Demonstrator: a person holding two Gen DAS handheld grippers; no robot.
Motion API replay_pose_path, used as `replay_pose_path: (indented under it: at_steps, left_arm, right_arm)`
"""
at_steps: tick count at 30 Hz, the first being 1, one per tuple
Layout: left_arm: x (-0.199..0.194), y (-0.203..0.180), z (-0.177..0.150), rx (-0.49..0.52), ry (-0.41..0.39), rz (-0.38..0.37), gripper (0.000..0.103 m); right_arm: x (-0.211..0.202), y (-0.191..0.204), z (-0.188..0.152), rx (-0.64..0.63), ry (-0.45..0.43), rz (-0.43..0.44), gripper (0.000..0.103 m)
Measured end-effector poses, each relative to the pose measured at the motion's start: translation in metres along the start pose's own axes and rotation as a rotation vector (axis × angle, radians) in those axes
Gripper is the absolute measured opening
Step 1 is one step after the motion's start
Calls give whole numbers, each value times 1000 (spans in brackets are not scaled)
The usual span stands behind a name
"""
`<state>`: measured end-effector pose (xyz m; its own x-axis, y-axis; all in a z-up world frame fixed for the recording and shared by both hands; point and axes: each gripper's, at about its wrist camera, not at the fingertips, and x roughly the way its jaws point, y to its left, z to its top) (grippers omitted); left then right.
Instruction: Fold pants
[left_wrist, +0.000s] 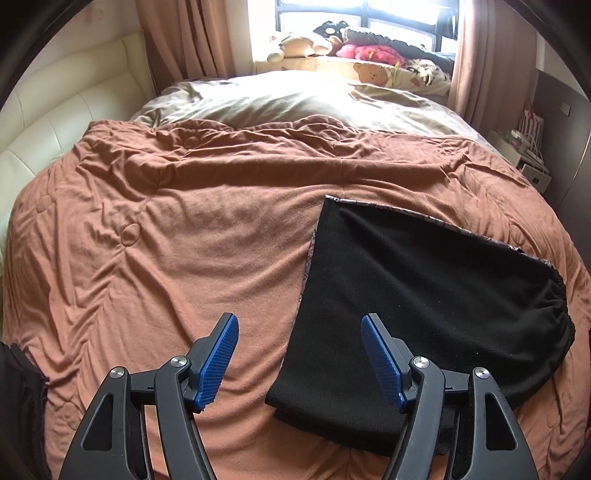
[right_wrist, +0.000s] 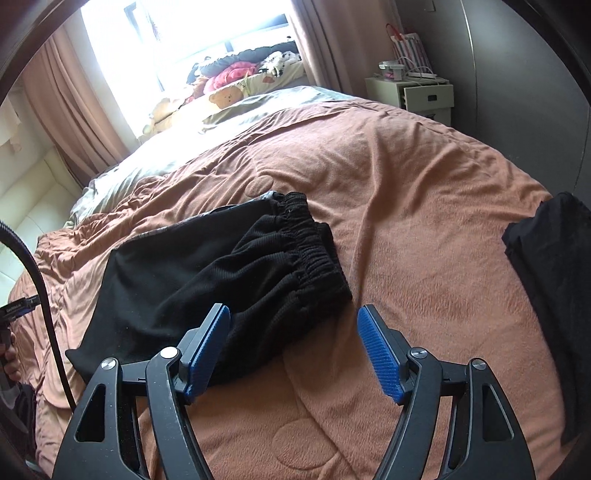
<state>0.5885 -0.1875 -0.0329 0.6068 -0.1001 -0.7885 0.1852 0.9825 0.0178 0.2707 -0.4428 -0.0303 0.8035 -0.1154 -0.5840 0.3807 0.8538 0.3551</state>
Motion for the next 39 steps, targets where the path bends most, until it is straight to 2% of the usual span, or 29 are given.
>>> replay_pose_path:
  at_steps: [7,14,18,24,27,30,34,39]
  left_arm:
    - [-10,15,-34,-83,9,-17,71]
    - [1,20,-73,-158,33,-40,71]
    - [15,30,-92,-271,42,-88,71]
    - [31,32,-107,-351,53,-115,71]
    - [35,33,-115,-395,57,-150,70]
    - [40,29,-118,-404,61,-201,70]
    - [48,24,-119,-419,69,-197,70]
    - [66,31,-121,-499,96,-213,70]
  right_arm:
    - [-15,-5,-17,71,-43,44,84]
    - [2,-14,-34,154,16,141,84]
    - [23,-25,-36,221,52,186,84]
    - [47,-42,-33,306,76,238,84]
    - [59,-44,-33,319,89,262,75]
    - [70,-44,-31,319,99,269,74]
    - [82,-42,-28,321,114,278,74]
    - [99,-42,-21,327,167,296,74]
